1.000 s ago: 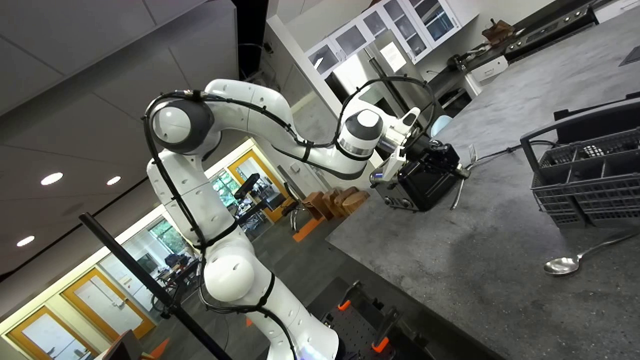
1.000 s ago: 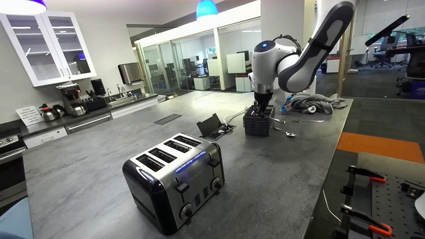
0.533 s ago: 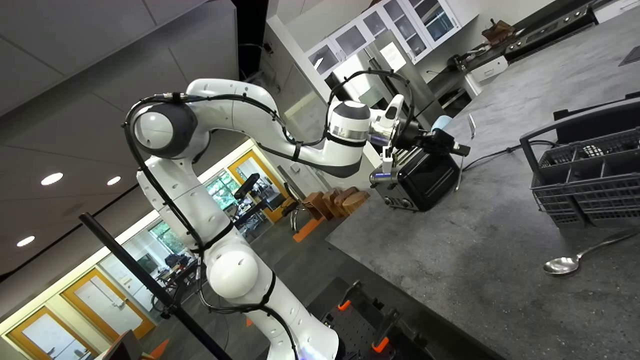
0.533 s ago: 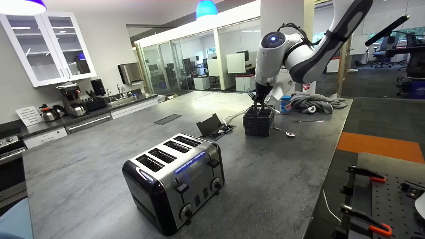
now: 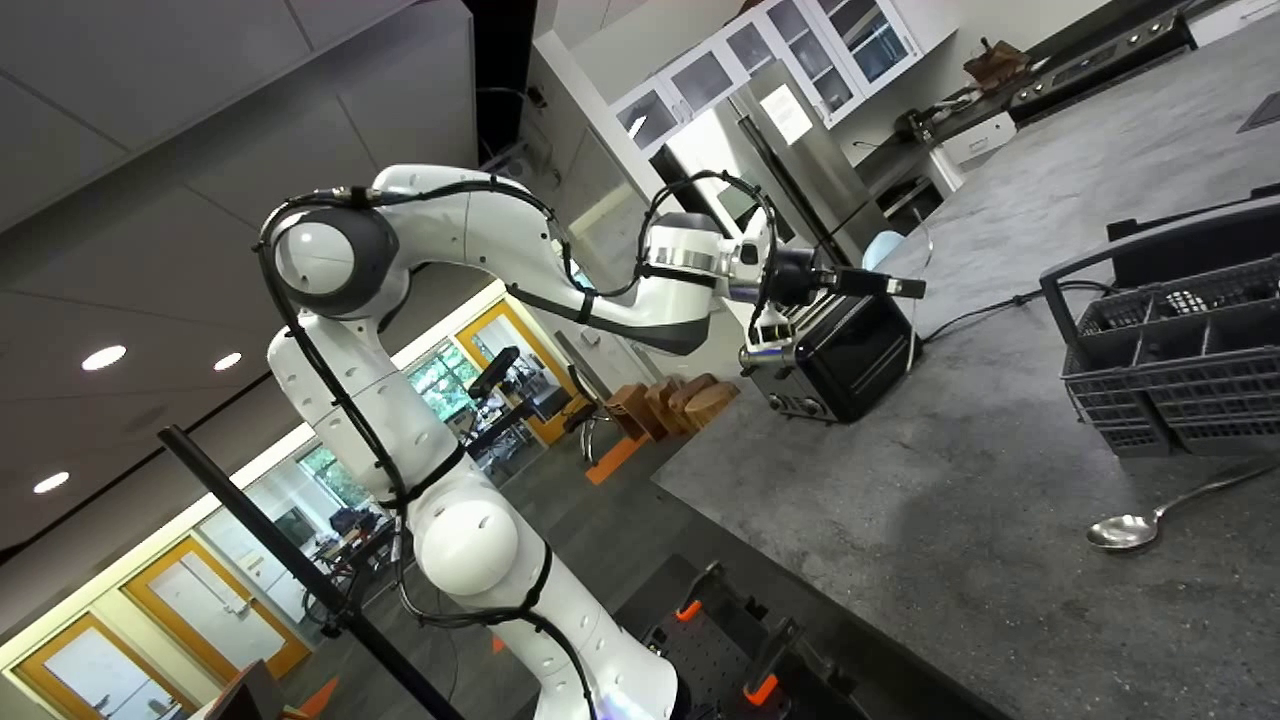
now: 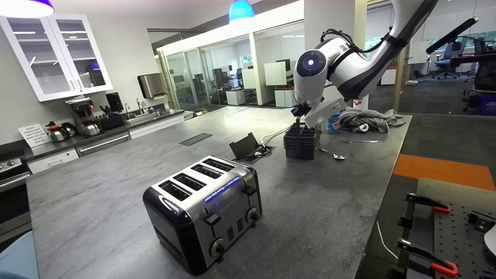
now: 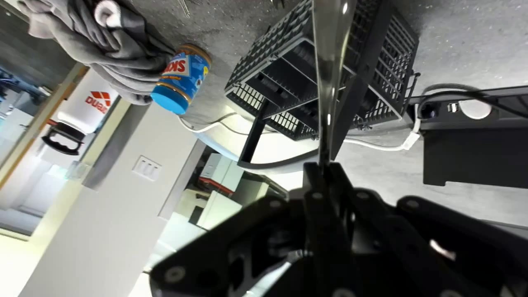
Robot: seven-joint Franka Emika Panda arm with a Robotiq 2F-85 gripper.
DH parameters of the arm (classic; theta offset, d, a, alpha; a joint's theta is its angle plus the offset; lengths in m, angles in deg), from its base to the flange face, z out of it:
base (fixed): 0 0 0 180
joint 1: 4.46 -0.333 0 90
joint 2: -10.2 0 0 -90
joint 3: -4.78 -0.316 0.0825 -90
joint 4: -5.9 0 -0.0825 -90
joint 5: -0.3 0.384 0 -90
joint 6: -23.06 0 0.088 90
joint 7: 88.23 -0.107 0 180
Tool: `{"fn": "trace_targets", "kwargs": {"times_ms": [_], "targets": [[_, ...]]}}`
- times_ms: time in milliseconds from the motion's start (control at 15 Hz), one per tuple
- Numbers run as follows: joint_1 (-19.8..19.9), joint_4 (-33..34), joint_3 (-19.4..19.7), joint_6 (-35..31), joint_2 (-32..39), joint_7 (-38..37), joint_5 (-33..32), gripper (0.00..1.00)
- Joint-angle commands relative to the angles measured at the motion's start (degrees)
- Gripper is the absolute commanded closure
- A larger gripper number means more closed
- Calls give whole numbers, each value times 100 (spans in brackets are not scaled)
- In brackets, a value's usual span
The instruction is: Retrieve the fork from the table and position it in the left lower compartment of the black utensil holder
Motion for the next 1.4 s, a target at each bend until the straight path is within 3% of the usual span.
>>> {"fn": "trace_targets", "kwargs": {"times_ms": [0,67,133,400,467,933,1333], "targets": [[154,-214,-573,1004,139,-1537,-304,98],[144,-251,-693,1317,233,-1977,-384,98],[274,-178,-702,911,127,-1275,-161,93],[255,-235,-830,1215,301,-1841,-259,93],[265,-232,-828,1215,300,-1841,-259,98],[217,-236,-1096,2863,555,-4195,-1496,98],[594,-91,-965,2747,1014,-5241,-2723,98]]}}
